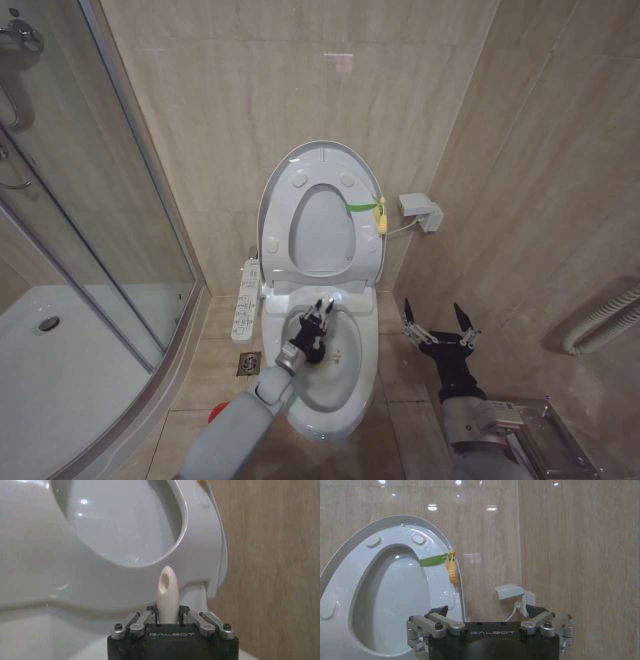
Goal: Open the toilet lid, clean the toilet bowl with a toilet brush, close the toilet lid, and flush.
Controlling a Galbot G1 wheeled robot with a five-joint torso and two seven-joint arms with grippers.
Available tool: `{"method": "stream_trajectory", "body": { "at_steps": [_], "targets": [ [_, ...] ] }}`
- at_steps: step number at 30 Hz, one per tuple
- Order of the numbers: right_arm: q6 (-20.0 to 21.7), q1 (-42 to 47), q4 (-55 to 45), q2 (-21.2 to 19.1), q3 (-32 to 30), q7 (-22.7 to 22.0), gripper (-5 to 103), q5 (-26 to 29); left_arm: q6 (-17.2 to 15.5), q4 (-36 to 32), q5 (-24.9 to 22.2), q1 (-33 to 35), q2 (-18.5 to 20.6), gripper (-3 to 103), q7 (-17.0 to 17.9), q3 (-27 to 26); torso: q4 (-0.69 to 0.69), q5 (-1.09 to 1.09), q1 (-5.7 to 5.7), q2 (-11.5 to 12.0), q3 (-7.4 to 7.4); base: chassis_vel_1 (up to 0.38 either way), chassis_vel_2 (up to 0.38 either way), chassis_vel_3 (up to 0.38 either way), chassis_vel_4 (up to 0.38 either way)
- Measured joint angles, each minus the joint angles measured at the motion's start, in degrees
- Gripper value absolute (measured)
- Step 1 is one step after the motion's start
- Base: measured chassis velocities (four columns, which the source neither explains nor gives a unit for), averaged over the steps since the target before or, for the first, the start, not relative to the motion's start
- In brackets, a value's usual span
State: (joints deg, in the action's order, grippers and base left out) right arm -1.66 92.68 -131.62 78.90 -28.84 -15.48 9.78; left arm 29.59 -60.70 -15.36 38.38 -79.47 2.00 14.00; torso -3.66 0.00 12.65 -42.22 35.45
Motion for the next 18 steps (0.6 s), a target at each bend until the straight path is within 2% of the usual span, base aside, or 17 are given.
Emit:
{"method": "stream_trajectory", "body": {
  "at_steps": [8,11,18],
  "targets": [
    [0.00,0.00,0.00,0.00,0.00,-0.01,100,0.00,-1.02,-7.91,-1.45,1.37,-0.46,25,0.03,3.22,-0.01,0.01,0.00,0.00,0.00,0.000,0.000,0.000,0.000],
    [0.00,0.00,0.00,0.00,0.00,-0.01,100,0.00,-0.93,-8.01,-1.52,1.63,-0.64,25,-0.44,4.09,-0.01,0.00,0.00,0.00,0.00,0.000,0.000,0.000,0.000],
    [0.00,0.00,0.00,0.00,0.00,-0.01,100,0.00,2.66,3.08,-1.14,-0.68,-0.90,25,-1.09,5.33,0.00,0.00,0.00,0.00,0.00,0.000,0.000,0.000,0.000]
  ]
}}
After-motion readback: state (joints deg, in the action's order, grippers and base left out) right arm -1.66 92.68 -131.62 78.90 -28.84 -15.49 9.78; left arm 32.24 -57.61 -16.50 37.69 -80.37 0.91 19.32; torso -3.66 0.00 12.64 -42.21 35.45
